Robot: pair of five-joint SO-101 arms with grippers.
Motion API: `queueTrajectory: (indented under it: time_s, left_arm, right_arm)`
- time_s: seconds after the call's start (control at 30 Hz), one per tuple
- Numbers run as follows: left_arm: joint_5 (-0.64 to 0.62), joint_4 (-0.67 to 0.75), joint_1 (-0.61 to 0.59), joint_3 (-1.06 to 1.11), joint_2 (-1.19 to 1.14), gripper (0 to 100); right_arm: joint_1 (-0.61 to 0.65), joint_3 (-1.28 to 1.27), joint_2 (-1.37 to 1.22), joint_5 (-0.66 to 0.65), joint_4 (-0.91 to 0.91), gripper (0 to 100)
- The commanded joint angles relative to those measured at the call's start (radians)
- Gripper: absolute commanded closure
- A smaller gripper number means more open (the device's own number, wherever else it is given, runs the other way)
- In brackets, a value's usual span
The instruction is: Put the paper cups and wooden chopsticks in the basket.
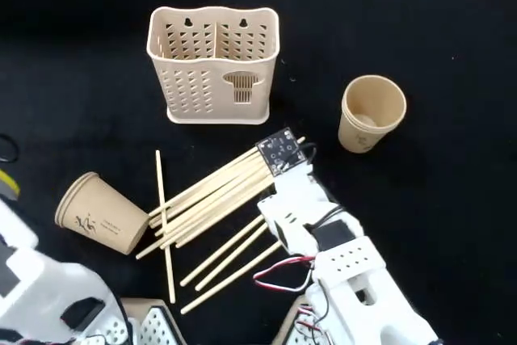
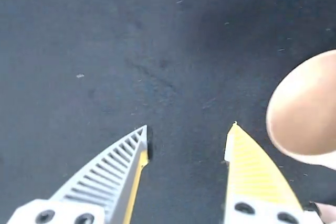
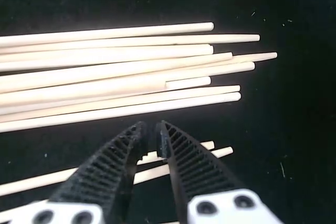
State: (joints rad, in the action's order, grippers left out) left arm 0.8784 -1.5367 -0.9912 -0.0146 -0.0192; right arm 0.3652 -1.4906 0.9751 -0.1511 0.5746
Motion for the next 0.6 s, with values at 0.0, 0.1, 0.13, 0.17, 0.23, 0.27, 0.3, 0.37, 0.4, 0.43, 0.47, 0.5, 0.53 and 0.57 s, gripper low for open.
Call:
queueTrajectory:
  time_s: [0.0, 0.1, 0.13, 0.17, 0.23, 0.27, 0.3, 0.37, 0.4, 0.43, 0.47, 0.5, 0.53, 0.57]
  left_arm:
    - [0.008, 0.057, -0.028, 0.134, 0.123, 76]
    - [-0.084, 0.221, -0.044, 0.364, 0.215, 76]
    - [-0.115, 0.287, -0.045, 0.45, 0.252, 76]
    - [-0.138, 0.358, -0.047, 0.538, 0.292, 76]
    - [-0.173, 0.5, -0.041, 0.713, 0.385, 76]
    - [-0.184, 0.571, -0.038, 0.803, 0.442, 76]
    - [-0.189, 0.634, -0.038, 0.885, 0.502, 76]
    - [-0.189, 0.735, -0.036, 1.032, 0.638, 76]
    - [-0.19, 0.769, -0.036, 1.092, 0.713, 76]
    - [-0.192, 0.79, -0.036, 1.147, 0.787, 75]
    - [-0.204, 0.806, -0.036, 1.19, 0.858, 75]
    - [-0.224, 0.81, -0.035, 1.221, 0.924, 75]
    - [-0.247, 0.804, -0.024, 1.242, 0.985, 75]
    - [-0.267, 0.786, -0.005, 1.259, 1.043, 75]
  right_arm:
    - [0.009, 0.005, 0.016, -0.002, -0.02, 94.3]
    - [0.009, 0.005, 0.016, -0.002, -0.02, 94.3]
    - [0.009, 0.005, 0.016, -0.002, -0.02, 94.3]
    - [0.009, 0.005, 0.015, -0.002, -0.02, 94.3]
    - [0.009, 0.005, 0.013, -0.002, -0.02, 94.3]
    - [0.009, 0.005, 0.013, -0.002, -0.02, 94.3]
    - [0.009, 0.005, 0.013, -0.002, -0.02, 94.3]
    - [0.009, 0.005, 0.013, -0.002, -0.02, 94.3]
    - [0.009, 0.005, 0.013, -0.002, -0.02, 94.3]
    - [0.009, 0.005, 0.013, -0.002, -0.021, 94.3]
    - [0.009, 0.005, 0.013, -0.002, -0.021, 94.3]
    - [0.009, 0.005, 0.013, -0.002, -0.021, 94.3]
    - [0.009, 0.005, 0.013, -0.002, -0.021, 94.3]
    - [0.009, 0.005, 0.013, -0.002, -0.021, 94.3]
